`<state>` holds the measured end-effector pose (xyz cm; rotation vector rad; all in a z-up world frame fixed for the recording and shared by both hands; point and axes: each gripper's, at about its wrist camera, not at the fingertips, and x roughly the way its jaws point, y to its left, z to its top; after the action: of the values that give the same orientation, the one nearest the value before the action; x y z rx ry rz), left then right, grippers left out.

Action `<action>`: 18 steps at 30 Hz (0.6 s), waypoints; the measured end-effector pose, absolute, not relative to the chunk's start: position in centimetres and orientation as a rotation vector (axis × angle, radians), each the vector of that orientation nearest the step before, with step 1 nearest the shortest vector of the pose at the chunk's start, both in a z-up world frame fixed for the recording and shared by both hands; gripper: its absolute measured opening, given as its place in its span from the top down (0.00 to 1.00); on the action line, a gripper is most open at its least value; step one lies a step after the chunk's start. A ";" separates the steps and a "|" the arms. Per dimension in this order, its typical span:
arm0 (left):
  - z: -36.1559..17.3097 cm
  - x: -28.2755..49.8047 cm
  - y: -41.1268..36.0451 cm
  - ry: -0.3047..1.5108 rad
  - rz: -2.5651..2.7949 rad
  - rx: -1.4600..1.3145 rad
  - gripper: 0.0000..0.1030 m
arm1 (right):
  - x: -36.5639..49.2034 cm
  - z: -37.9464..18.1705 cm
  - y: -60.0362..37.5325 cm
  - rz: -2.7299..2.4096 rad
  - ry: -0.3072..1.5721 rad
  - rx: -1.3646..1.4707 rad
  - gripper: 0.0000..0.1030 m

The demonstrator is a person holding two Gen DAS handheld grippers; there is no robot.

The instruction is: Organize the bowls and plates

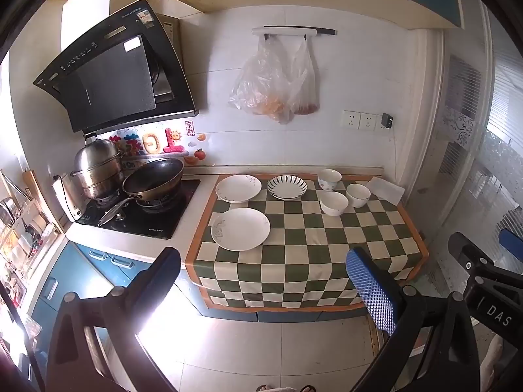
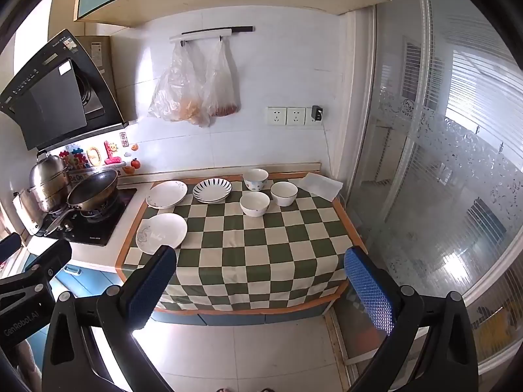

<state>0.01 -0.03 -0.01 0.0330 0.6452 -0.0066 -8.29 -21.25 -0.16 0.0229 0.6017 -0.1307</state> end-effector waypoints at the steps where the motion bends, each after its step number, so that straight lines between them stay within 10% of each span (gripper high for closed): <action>1: 0.0 0.0 -0.1 0.646 -0.008 0.032 0.00 | -8.3 -0.2 -21.2 -0.130 0.603 0.023 0.00; 18: -0.2 -0.1 0.9 0.637 -0.008 0.024 0.00 | -8.3 -0.2 -21.2 -0.131 0.604 0.016 0.00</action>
<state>-0.14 0.91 -0.18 0.0241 0.6374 -0.0078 -8.28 -21.22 -0.23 0.0159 0.6041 -0.1314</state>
